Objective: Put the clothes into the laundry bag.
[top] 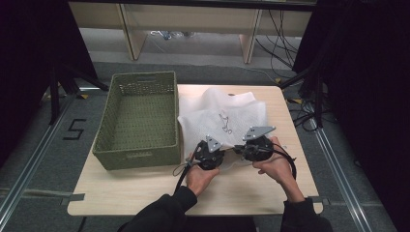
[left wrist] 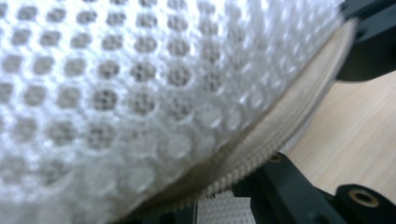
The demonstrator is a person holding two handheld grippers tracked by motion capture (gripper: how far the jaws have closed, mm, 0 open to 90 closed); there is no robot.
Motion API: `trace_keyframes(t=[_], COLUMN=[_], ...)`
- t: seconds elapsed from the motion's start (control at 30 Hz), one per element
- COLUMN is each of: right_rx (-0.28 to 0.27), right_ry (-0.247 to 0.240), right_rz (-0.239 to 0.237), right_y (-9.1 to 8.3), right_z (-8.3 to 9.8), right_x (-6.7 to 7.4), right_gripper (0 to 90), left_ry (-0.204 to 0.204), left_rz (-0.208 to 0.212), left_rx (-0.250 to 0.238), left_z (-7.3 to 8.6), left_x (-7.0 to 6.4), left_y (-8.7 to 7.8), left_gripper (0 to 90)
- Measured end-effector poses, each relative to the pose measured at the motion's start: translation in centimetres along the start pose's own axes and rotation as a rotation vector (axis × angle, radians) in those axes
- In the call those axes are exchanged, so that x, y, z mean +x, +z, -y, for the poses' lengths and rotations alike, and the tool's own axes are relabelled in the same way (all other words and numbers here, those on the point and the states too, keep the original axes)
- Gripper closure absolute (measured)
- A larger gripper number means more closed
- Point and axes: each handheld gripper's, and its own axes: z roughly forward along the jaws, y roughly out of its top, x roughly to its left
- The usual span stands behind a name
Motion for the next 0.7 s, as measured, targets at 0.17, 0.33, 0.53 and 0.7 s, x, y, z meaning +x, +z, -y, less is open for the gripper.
trace_keyframes(t=[0.17, 0.33, 0.53, 0.7], right_rx=[0.050, 0.069, 0.085, 0.076], right_ry=[-0.001, -0.020, -0.021, -0.022], right_rz=[-0.022, -0.025, -0.018, 0.001], right_y=[1.1, 2.2, 2.7, 3.0], right_z=[0.7, 1.0, 0.9, 0.7], right_x=[0.2, 0.6, 0.5, 0.6], right_gripper=[88.1, 88.0, 88.1, 88.1], left_ry=[-0.002, 0.010, 0.042, 0.077], left_rz=[0.016, 0.047, 0.097, 0.113], left_rx=[0.021, 0.041, 0.117, 0.191], left_z=[0.9, 1.7, 2.6, 3.5], left_x=[0.1, 0.8, 1.5, 1.5], left_y=[-0.2, -2.3, -5.2, -5.2], left_gripper=[78.3, 74.5, 69.9, 57.6])
